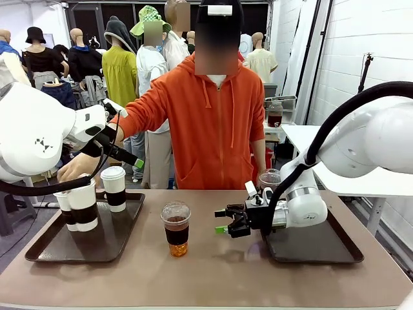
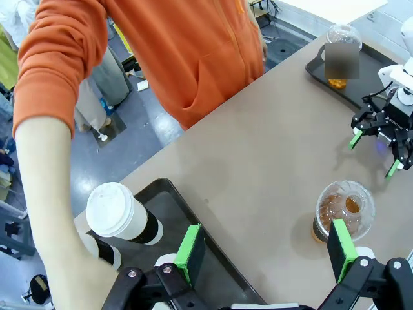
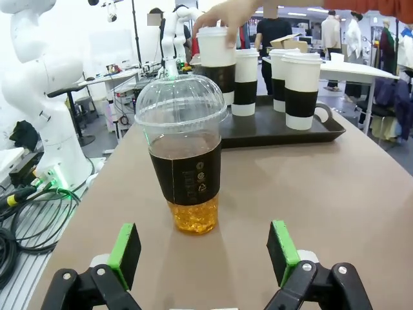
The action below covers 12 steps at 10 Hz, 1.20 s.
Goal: Distribute the coffee onto the tray.
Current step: Pick up another iced Americano from the middle of the table and place it on the right Handle tray.
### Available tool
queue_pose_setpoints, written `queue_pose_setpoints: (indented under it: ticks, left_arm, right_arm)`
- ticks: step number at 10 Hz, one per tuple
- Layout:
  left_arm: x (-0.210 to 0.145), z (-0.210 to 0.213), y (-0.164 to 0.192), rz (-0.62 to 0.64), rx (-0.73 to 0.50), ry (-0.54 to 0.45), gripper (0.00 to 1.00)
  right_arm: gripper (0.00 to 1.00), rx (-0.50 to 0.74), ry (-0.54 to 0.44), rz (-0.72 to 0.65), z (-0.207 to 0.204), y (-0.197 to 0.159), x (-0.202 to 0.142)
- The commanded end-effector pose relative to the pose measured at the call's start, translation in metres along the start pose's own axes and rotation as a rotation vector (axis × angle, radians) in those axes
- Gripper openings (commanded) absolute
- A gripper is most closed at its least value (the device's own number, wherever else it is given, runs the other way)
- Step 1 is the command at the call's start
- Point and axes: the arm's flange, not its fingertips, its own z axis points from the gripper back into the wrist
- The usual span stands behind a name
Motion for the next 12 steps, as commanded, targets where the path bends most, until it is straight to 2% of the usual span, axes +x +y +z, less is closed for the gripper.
queue_pose_setpoints:
  ticks: [1, 2, 8, 12]
  left_arm:
    - [0.000, 0.000, 0.001, 0.005, -0.002, -0.002, 1.00]
    - [0.000, 0.000, 0.001, 0.005, -0.002, -0.002, 1.00]
    - [0.000, 0.000, 0.001, 0.005, -0.002, -0.002, 1.00]
    - [0.000, 0.000, 0.001, 0.005, -0.002, -0.002, 1.00]
  right_arm:
    - [1.00, -0.026, 0.024, -0.033, -0.002, -0.007, 0.000]
    - [1.00, 0.000, 0.000, 0.000, 0.000, 0.000, 0.000]
    - [1.00, -0.002, 0.006, -0.005, 0.000, -0.001, -0.001]
    - [1.00, 0.001, -0.043, -0.018, -0.026, 0.001, -0.009]
